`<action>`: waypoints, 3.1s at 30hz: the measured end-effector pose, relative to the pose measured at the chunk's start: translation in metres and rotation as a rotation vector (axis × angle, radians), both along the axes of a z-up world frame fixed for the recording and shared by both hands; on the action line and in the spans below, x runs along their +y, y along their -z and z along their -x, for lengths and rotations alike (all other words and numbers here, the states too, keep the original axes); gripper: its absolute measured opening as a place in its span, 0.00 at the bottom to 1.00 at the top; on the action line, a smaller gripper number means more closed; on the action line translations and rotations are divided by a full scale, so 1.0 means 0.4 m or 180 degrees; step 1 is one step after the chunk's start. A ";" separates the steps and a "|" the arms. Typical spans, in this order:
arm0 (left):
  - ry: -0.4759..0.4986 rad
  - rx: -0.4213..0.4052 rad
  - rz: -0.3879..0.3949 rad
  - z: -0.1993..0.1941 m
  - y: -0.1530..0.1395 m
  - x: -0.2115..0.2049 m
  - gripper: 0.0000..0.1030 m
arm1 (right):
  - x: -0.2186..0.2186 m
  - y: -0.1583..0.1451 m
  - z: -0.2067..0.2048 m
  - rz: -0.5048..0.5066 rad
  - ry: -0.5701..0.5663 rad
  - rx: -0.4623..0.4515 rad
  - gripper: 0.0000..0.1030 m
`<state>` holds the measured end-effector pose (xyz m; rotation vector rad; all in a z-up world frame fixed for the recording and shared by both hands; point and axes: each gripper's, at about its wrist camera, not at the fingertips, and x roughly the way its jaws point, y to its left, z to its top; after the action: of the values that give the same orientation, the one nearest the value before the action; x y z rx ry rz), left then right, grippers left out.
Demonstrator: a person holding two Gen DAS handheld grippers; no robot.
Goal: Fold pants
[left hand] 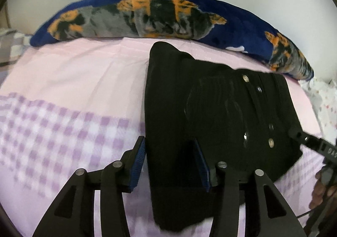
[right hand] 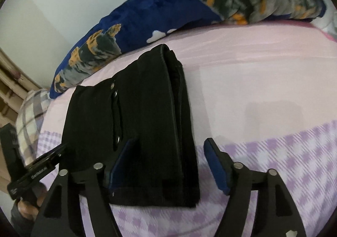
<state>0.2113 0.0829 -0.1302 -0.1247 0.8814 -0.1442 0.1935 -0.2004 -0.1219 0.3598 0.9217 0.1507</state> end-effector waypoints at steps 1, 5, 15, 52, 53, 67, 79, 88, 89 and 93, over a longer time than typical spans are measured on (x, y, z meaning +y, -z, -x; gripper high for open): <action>-0.0001 -0.0026 -0.0054 0.022 -0.005 -0.008 0.46 | 0.003 -0.006 0.016 0.0012 0.0019 -0.0022 0.73; 0.0006 -0.0116 -0.0172 0.111 -0.024 -0.040 0.46 | 0.031 -0.022 0.081 0.0177 0.0031 -0.0049 0.75; -0.0030 -0.0204 -0.0329 0.270 -0.043 -0.080 0.49 | 0.103 -0.055 0.243 0.0400 0.0071 -0.0255 0.82; -0.0363 -0.0415 -0.0560 0.412 -0.047 -0.099 0.53 | 0.220 -0.109 0.369 0.0918 0.0013 -0.0564 0.98; -0.0366 -0.0416 -0.0561 0.413 -0.046 -0.098 0.53 | 0.219 -0.109 0.368 0.0911 0.0016 -0.0558 0.98; -0.0381 -0.0431 -0.0575 0.415 -0.046 -0.096 0.53 | 0.221 -0.102 0.366 0.0936 0.0000 -0.0534 0.98; -0.0390 -0.0435 -0.0584 0.416 -0.048 -0.093 0.53 | 0.220 -0.094 0.362 0.0914 -0.0011 -0.0504 0.98; -0.0396 -0.0437 -0.0589 0.417 -0.048 -0.095 0.53 | 0.211 -0.087 0.358 0.0897 -0.0024 -0.0459 0.98; -0.0399 -0.0437 -0.0592 0.416 -0.047 -0.092 0.53 | 0.210 -0.086 0.357 0.0891 -0.0024 -0.0451 0.98; -0.0391 -0.0435 -0.0593 0.416 -0.047 -0.092 0.53 | 0.209 -0.084 0.357 0.0858 -0.0014 -0.0436 0.98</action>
<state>0.0450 0.0460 -0.1113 0.0050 0.7446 0.0441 0.0508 -0.1168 -0.0882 0.0963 0.7951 0.0529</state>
